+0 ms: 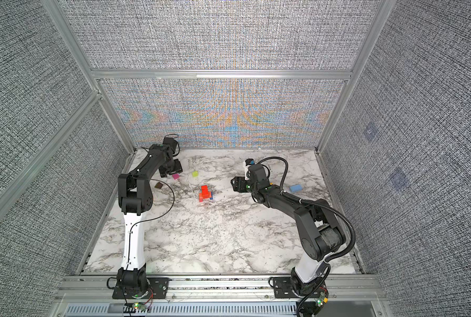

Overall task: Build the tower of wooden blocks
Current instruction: 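Lower the left gripper and close it on the magenta cube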

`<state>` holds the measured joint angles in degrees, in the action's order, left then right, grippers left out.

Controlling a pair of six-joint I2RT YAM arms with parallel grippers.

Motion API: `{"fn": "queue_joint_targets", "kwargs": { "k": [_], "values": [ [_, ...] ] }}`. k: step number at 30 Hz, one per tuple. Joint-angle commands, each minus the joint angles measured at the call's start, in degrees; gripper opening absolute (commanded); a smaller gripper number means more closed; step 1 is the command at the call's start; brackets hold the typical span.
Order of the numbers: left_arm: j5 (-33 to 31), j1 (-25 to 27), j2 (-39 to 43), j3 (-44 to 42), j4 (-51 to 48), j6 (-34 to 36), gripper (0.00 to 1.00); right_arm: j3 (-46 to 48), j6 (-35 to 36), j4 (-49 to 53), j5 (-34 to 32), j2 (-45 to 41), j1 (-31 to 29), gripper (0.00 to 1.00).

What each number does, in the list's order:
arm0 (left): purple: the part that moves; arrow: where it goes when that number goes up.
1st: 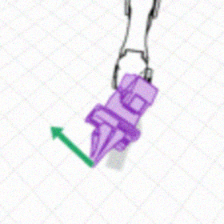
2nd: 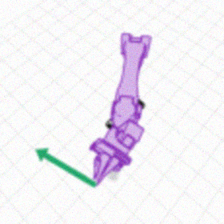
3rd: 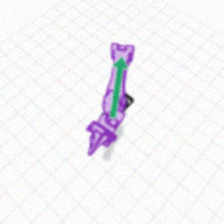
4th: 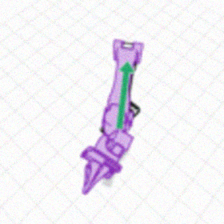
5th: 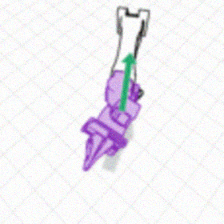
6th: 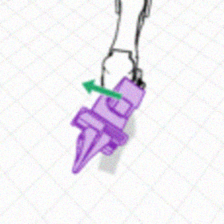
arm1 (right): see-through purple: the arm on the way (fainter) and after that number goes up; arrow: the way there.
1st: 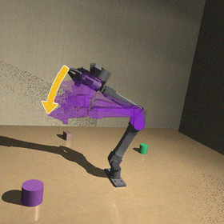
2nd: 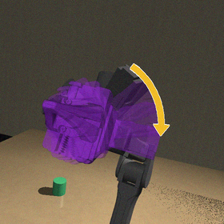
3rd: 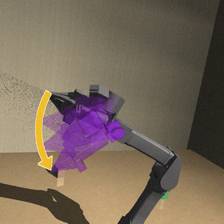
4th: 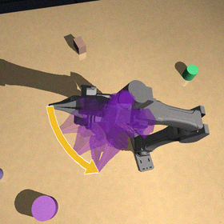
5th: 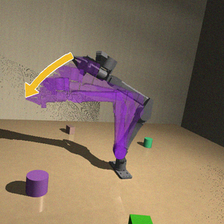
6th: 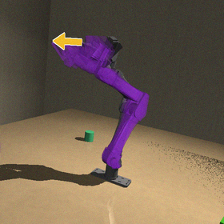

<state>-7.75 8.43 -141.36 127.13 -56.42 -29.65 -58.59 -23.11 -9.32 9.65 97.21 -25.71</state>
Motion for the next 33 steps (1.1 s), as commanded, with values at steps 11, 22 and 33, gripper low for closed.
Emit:
{"fn": "queue_joint_targets", "kwargs": {
  "k": [11,22,33],
  "values": [
    [0.96,-0.16,-4.88,6.06,-4.84,-2.00,0.65,-0.73,0.37,-1.38,0.90,1.04,0.02,0.76],
    [2.60,-0.12,-5.60,5.79,-3.36,-2.17,0.53,-0.82,0.38,-1.05,0.70,1.18,0.04,0.99],
    [3.70,-0.16,-4.83,5.72,-2.46,-1.49,0.41,-0.69,0.35,-0.96,0.63,0.79,0.05,0.99]
  ]
}}
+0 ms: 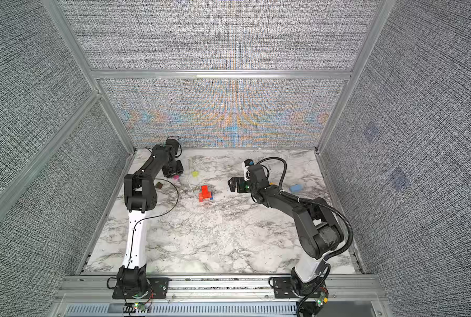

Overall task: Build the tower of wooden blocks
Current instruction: 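Lower the left gripper and close it on the magenta cube, then carry the magenta cube with the left gripper over the red block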

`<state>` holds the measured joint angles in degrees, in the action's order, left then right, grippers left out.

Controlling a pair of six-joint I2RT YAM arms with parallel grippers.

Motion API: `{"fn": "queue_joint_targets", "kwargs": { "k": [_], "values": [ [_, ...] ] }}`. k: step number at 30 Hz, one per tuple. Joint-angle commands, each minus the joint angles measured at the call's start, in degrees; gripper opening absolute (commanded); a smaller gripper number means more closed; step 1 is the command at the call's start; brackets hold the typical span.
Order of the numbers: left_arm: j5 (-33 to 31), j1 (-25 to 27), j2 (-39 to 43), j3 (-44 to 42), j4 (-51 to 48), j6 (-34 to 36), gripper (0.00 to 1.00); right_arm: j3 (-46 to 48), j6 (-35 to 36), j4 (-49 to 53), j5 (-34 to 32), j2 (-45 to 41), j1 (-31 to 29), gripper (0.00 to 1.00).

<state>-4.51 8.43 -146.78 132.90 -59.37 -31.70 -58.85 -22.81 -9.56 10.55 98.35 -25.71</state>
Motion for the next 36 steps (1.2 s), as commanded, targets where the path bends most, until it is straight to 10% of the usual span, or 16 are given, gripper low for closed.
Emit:
{"fn": "queue_joint_targets", "kwargs": {
  "k": [1,18,36],
  "values": [
    [0.49,-0.16,0.70,-0.10,0.49,0.68,0.39,-0.37,0.04,-0.64,-0.26,-0.35,0.08,0.99],
    [2.40,2.76,11.57,-6.40,-2.59,3.22,0.30,1.10,-4.39,2.29,-1.08,-4.73,0.62,0.99],
    [-1.85,16.94,25.57,-20.11,-2.49,-4.13,0.30,12.13,-6.63,18.56,-10.07,-23.80,1.74,0.99]
  ]
}}
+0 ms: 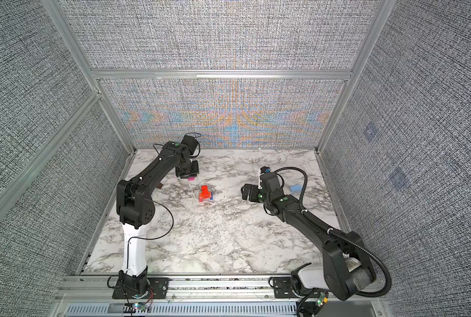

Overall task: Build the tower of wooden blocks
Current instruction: 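Carry the magenta cube with the left gripper over the red block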

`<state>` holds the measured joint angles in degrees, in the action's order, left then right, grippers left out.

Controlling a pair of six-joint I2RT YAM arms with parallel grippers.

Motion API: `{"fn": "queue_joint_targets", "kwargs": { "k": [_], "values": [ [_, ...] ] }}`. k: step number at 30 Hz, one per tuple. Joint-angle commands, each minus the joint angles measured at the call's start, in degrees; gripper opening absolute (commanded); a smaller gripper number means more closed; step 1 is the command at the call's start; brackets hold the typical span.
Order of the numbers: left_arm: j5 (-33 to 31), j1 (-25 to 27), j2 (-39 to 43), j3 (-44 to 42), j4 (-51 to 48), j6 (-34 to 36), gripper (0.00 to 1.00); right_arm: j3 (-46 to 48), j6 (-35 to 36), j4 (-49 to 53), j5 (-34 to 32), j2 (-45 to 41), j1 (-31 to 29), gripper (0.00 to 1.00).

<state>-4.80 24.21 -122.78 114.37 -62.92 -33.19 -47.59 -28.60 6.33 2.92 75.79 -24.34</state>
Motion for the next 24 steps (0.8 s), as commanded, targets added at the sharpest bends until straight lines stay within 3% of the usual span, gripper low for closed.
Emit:
{"fn": "queue_joint_targets", "kwargs": {
  "k": [1,9,24],
  "values": [
    [-1.70,1.70,2.46,-2.76,1.65,-3.41,0.30,1.34,-0.92,3.02,-2.48,-1.71,0.56,0.99],
    [-3.53,5.18,5.16,-6.67,3.37,-8.38,0.30,5.35,-1.57,3.80,-2.48,-4.02,2.26,0.99],
    [-4.78,7.04,2.64,-5.56,3.33,-12.46,0.29,6.28,-3.55,2.79,-0.24,-2.71,3.95,0.99]
  ]
}}
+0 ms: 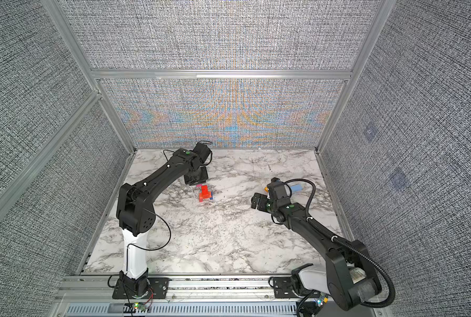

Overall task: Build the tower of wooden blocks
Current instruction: 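Carry the magenta cube with the left gripper over the red block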

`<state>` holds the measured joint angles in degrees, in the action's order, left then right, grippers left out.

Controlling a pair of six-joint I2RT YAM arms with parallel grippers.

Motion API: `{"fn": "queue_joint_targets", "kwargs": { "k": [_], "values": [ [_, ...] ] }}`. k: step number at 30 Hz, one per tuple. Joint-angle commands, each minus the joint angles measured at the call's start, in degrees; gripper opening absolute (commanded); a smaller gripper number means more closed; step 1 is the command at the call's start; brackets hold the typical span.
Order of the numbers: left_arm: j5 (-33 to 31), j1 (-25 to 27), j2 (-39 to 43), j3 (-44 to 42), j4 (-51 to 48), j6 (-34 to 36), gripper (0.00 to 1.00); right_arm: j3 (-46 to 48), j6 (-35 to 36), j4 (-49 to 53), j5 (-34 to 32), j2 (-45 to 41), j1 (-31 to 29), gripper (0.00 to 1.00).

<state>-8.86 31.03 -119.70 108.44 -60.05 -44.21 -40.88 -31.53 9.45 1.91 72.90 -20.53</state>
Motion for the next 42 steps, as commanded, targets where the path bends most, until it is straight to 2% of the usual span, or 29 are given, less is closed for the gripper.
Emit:
{"fn": "queue_joint_targets", "kwargs": {
  "k": [1,20,42],
  "values": [
    [-0.80,0.38,-0.50,0.55,0.46,-1.66,0.29,-0.47,-0.62,-0.39,1.03,0.37,0.21,0.99],
    [-0.89,2.46,-1.72,0.63,1.96,-3.61,0.29,-0.88,-0.28,-0.27,2.83,1.66,0.71,0.99],
    [-2.17,2.90,-3.20,1.59,0.17,-1.64,0.28,-1.57,0.15,-0.09,3.67,2.87,0.80,0.99]
  ]
}}
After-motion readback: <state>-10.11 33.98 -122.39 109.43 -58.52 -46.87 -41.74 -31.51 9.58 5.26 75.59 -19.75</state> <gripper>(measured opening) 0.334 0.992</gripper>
